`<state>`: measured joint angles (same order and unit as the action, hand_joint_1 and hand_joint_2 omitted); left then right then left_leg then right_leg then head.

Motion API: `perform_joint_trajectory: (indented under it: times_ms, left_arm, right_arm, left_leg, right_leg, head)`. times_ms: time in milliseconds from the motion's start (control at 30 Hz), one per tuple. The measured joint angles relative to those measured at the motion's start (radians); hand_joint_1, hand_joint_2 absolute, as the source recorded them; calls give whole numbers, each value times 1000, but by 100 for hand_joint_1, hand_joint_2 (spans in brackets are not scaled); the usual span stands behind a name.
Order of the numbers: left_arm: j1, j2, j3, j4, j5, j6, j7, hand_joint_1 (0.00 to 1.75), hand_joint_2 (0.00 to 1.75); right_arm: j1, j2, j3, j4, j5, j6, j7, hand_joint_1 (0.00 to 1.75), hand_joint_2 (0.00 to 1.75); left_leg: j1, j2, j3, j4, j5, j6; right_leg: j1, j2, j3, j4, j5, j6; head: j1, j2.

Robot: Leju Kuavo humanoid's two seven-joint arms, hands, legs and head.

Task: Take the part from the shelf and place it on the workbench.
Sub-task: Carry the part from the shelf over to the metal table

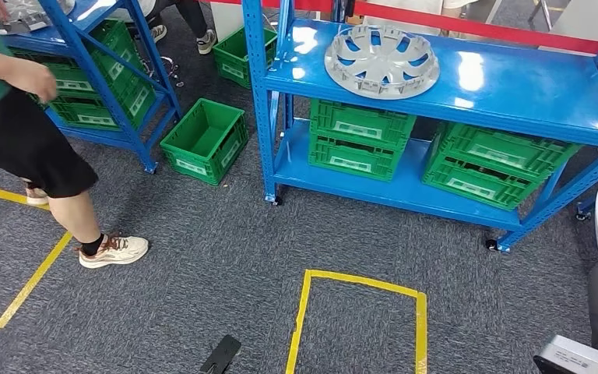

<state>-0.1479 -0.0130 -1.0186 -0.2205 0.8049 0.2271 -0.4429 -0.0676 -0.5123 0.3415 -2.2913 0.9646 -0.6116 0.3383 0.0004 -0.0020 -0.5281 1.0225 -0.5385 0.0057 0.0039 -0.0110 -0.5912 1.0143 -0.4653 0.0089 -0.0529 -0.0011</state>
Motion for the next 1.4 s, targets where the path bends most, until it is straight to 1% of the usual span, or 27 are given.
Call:
perform_joint_trajectory:
  times_ms: [67,100,200,233,267,333,400,433,500,567,600,633,700,733,767,800,833,900,967,1067,1100,1133,1200,1267,1300,1333,1400]
  left_arm:
    - [0,-3,0,0,-2,-2,0,0,175]
    - [-1,-5,0,0,-3,-2,0,0,175]
    - [-2,-8,0,0,-4,-3,-1,0,175]
    - [-2,-9,0,0,-5,-4,-1,0,175]
    - [-2,-9,0,0,-5,-4,-1,0,175]
    - [-2,-9,0,0,-5,-4,-1,0,175]
    - [-2,-10,0,0,-5,-4,-3,0,175]
    - [-2,-11,0,0,-5,-4,-4,0,175]
    - [-2,-12,0,0,-5,-4,-5,0,175]
    - [-2,-12,0,0,-5,-4,-6,0,175]
    - [-2,-12,0,0,-5,-4,-6,0,175]
    - [-2,-12,0,0,-5,-3,-6,0,175]
    - [-1,-12,0,0,-5,-3,-6,0,175]
    - [-1,-12,0,0,-5,-2,-5,0,175]
    - [0,-11,0,0,-5,-2,-5,0,175]
    - [0,-11,0,0,-5,-2,-5,0,175]
    - [1,-11,0,0,-5,-1,-5,0,175]
    - [0,-11,0,0,-5,-1,-6,0,175]
    - [-1,-11,0,0,-5,0,-6,0,175]
    - [0,-11,0,0,-5,1,-6,0,175]
    - [0,-12,0,0,-5,1,-6,0,175]
    - [-1,-12,0,0,-5,1,-6,0,175]
    - [0,-13,0,0,-5,2,-6,0,175]
    - [2,-13,0,0,-5,2,-6,0,175]
    - [3,-12,0,0,-5,2,-6,0,175]
    - [3,-13,0,0,-5,3,-6,0,175]
    - [2,-14,0,0,-5,2,-6,0,175]
  right_arm:
    - [0,-4,0,0,-7,-1,0,175,175]
    - [-1,-6,0,0,-10,-2,0,175,175]
    - [-1,-11,1,3,-21,-2,0,175,175]
    - [-1,-11,1,5,-23,-2,0,175,175]
    - [-1,-11,3,7,-24,-2,0,175,175]
    - [-2,-11,6,12,-24,-2,0,175,175]
    - [-2,-12,9,14,-23,-2,0,175,175]
    - [-3,-12,10,14,-22,-2,-1,175,175]
    - [-3,-13,10,14,-19,-2,-1,175,175]
    - [-2,-12,12,14,-17,-2,-2,175,175]
    - [-1,-12,14,14,-16,-2,-2,175,175]
    - [-1,-12,16,14,-14,-2,-2,175,175]
    - [2,-12,21,15,-7,0,-2,175,175]
    - [3,-11,23,16,1,3,-1,175,175]
    - [5,-11,24,17,11,7,0,175,175]
    - [6,-11,25,19,22,11,4,175,175]
    - [8,-11,25,21,32,16,8,175,175]
    - [9,-11,25,23,48,22,16,175,175]
    - [9,-12,25,23,58,24,20,175,175]
    - [9,-12,25,23,65,25,22,175,175]
    - [9,-14,25,23,67,25,23,175,175]
    - [9,-15,25,23,69,25,25,175,175]
    - [10,-18,25,23,73,25,28,175,175]
    - [12,-19,26,25,76,26,30,175,175]
    - [13,-19,26,27,77,26,30,175,175]
    - [13,-20,27,27,78,26,30,175,175]
    - [13,-21,27,28,80,26,30,175,175]
  left_leg:
    - [2,0,-9,-3,14,13]
    - [4,0,-17,-4,23,19]
    - [5,1,-48,-4,47,28]
    - [5,2,-60,-4,56,28]
    - [4,2,-72,-4,64,28]
    - [3,2,-92,-4,79,25]
    - [1,3,-105,-4,92,19]
    - [0,4,-109,-4,99,14]
    - [0,8,-112,-7,114,2]
    - [2,11,-116,-7,117,-10]
    - [3,10,-122,8,100,-15]
    - [5,7,-136,42,69,-19]
    - [8,2,-182,163,-13,-25]
    - [8,1,-200,221,-38,-28]
    - [8,1,-206,252,-44,-30]
    - [8,2,-191,245,-30,-31]
    - [8,5,-158,202,-4,-30]
    - [5,20,-73,73,35,-24]
    - [0,32,-32,2,39,-13]
    - [0,26,-33,-12,40,5]
    - [3,23,-35,-14,43,10]
    - [6,20,-37,-17,46,15]
    - [7,14,-44,-17,50,22]
    - [7,7,-48,-17,53,23]
    - [7,2,-48,-17,54,23]
    - [7,-3,-48,-17,55,21]
    - [6,-13,-47,-16,58,17]
  right_leg:
    - [-3,1,-9,15,-12,13]
    - [-4,2,-19,44,-40,19]
    - [-8,5,-62,208,-170,35]
    - [-9,5,-68,252,-194,38]
    - [-10,5,-60,268,-196,38]
    - [-10,5,3,198,-146,31]
    - [-8,6,101,52,-104,16]
    - [-5,6,137,-7,-102,10]
    - [1,6,161,-61,-109,0]
    - [-1,5,155,-71,-95,-10]
    - [-2,5,151,-74,-86,-16]
    - [-5,3,145,-77,-77,-21]
    - [-4,1,129,-74,-65,-27]
    - [-3,-2,120,-71,-61,-27]
    - [-2,-4,113,-68,-58,-27]
    - [-2,-7,107,-63,-56,-26]
    - [-2,-10,103,-58,-56,-25]
    - [0,-16,98,-48,-60,-18]
    - [2,-21,94,-39,-63,-10]
    - [2,-25,89,-32,-68,4]
    - [0,-19,81,-14,-83,10]
    - [-2,-11,63,24,-109,17]
    - [-6,2,3,157,-179,28]
    - [-10,4,-43,255,-208,32]
    - [-12,5,-41,251,-191,32]
    - [-12,6,-21,207,-156,30]
    - [-13,22,43,65,-79,21]
  head:
    - [1,0]
    - [2,0]
    - [5,0]
    - [5,0]
    - [5,0]
    - [5,0]
    - [5,0]
    - [5,0]
    - [4,0]
    - [5,0]
    - [3,0]
    - [2,0]
    - [-1,0]
    - [-1,0]
    - [-1,0]
    - [-1,0]
    - [-1,0]
    - [-1,0]
    - [-1,0]
    - [-1,0]
    - [0,0]
    - [1,0]
    - [3,0]
    - [3,0]
    - [3,0]
    - [3,0]
    - [3,0]
